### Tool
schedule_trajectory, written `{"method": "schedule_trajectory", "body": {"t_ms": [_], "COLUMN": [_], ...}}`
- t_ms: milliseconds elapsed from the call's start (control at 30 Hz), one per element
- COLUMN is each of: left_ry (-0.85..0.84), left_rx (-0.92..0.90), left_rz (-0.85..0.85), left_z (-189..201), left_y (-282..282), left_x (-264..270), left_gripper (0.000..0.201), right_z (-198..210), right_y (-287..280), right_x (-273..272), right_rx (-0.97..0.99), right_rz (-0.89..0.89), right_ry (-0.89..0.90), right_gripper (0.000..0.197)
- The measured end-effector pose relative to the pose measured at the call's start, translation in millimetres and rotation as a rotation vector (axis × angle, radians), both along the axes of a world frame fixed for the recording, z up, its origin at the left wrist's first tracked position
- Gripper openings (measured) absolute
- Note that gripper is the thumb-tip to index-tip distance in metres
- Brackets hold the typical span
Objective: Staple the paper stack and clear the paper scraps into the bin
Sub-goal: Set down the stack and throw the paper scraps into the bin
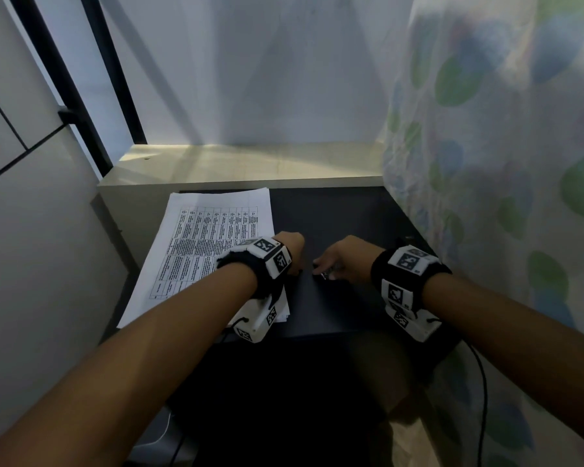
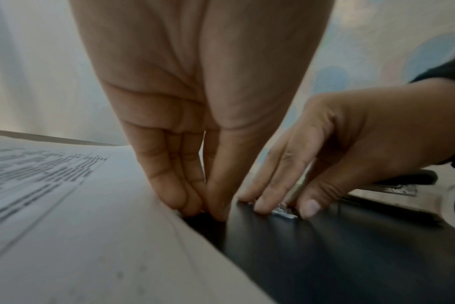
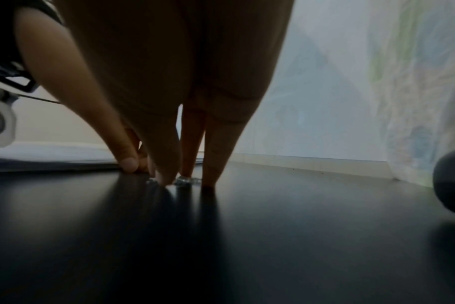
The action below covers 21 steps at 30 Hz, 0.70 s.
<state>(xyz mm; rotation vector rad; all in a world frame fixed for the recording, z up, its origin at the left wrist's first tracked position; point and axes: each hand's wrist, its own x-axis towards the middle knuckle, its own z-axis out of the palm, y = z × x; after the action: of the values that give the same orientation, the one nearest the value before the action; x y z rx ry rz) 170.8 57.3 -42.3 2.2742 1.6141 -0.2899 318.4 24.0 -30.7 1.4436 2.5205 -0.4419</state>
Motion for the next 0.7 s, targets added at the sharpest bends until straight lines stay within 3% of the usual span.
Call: {"method": "schedule_trajectory", "body": {"t_ms": [233, 700], "left_ry": [-0.038, -0.048], "left_rx": [0.021, 0.031], "left_rz": [0.013, 0.010], "left_z": [-2.9, -5.1], "left_y": [-1.8, -0.2], "left_x": [-1.9, -2.6], "left_gripper": [0.033, 0.033], "right_z": [-8.3, 0.9], "right_y": [-4.9, 0.7], "right_x": [3.0, -1.6], "right_rx": [0.094, 0.030], "right_rz": [-0.112, -0.250], "right_ry": [0.061, 0.187], "right_gripper": [0.025, 0.016]}}
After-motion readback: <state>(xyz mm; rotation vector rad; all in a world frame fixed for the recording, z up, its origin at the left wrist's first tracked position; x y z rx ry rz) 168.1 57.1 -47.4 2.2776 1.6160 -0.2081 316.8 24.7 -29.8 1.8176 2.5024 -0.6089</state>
